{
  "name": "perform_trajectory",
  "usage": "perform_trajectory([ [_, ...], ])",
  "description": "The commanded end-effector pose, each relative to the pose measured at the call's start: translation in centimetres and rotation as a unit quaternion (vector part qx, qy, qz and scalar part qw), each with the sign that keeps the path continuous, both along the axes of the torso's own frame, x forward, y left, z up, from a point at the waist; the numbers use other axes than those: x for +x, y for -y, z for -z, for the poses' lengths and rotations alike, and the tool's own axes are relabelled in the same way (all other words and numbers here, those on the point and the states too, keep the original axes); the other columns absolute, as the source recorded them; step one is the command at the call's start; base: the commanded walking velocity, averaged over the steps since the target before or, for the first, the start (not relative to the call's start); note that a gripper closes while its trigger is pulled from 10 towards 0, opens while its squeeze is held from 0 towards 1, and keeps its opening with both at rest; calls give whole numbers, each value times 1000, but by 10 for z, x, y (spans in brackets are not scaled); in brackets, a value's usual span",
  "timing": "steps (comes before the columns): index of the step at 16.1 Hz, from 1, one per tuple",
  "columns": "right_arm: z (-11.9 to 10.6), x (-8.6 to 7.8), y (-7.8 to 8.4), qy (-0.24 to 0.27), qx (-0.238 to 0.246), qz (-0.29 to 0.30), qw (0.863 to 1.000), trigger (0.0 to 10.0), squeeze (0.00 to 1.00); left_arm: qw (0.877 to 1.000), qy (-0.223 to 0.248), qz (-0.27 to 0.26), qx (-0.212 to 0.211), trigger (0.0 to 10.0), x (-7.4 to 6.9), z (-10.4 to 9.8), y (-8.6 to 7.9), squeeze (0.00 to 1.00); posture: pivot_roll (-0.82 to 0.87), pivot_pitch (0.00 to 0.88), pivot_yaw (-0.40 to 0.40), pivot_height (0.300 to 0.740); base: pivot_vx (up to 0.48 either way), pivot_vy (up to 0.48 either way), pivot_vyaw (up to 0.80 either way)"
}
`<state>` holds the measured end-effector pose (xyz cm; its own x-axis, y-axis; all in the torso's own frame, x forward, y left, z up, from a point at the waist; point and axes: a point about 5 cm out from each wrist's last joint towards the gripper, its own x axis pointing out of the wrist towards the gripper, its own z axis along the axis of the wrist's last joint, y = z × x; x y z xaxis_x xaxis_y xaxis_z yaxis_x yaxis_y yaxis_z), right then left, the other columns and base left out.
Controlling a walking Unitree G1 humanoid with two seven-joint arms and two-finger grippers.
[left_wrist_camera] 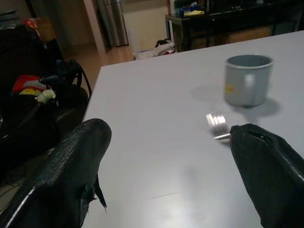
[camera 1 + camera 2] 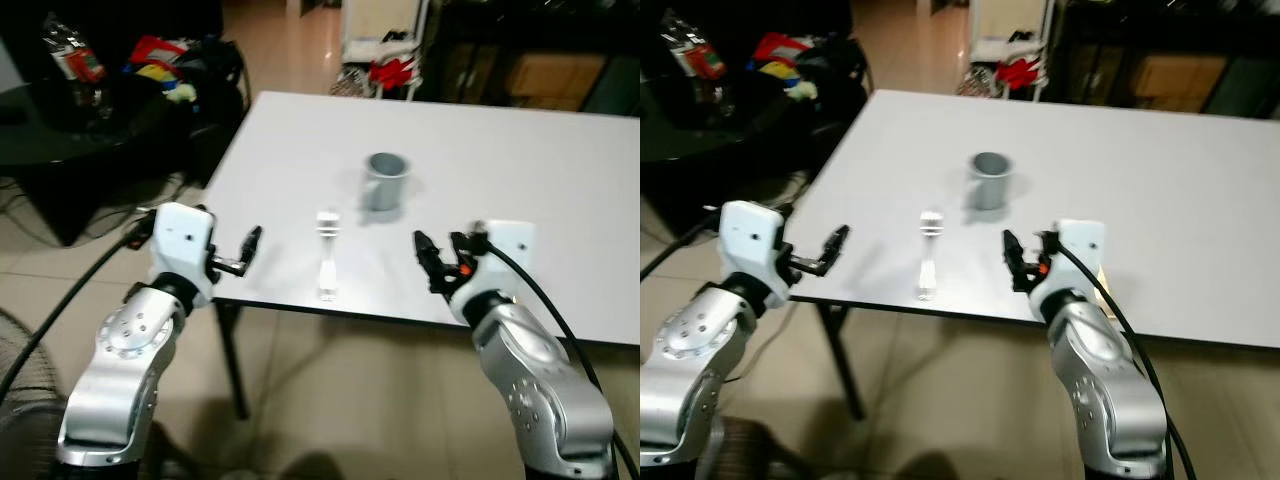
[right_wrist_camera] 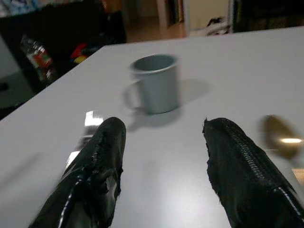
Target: Setting the table
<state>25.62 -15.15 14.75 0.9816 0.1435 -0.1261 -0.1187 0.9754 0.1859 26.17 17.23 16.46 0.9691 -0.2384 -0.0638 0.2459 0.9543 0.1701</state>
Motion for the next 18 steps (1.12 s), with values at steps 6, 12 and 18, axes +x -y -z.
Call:
perform_trajectory([
  [6, 3, -1, -6, 10, 14, -15, 1000, 10000, 0, 1000, 5, -30, -2, 10000, -1, -2, -5, 0, 150, 0, -4, 740, 0, -480, 0],
  [12, 11, -2, -2, 7, -9, -1, 1000, 10000, 0, 1000, 5, -10, 6, 10000, 4, -3, -1, 0, 137, 0, 8, 740, 0, -375, 133],
  [18, 12, -5, 1, 16, -13, 13, 1000, 10000, 0, 1000, -5, 9, 24, 10000, 11, 1, 4, 0, 115, 0, 53, 740, 0, 0, 800],
])
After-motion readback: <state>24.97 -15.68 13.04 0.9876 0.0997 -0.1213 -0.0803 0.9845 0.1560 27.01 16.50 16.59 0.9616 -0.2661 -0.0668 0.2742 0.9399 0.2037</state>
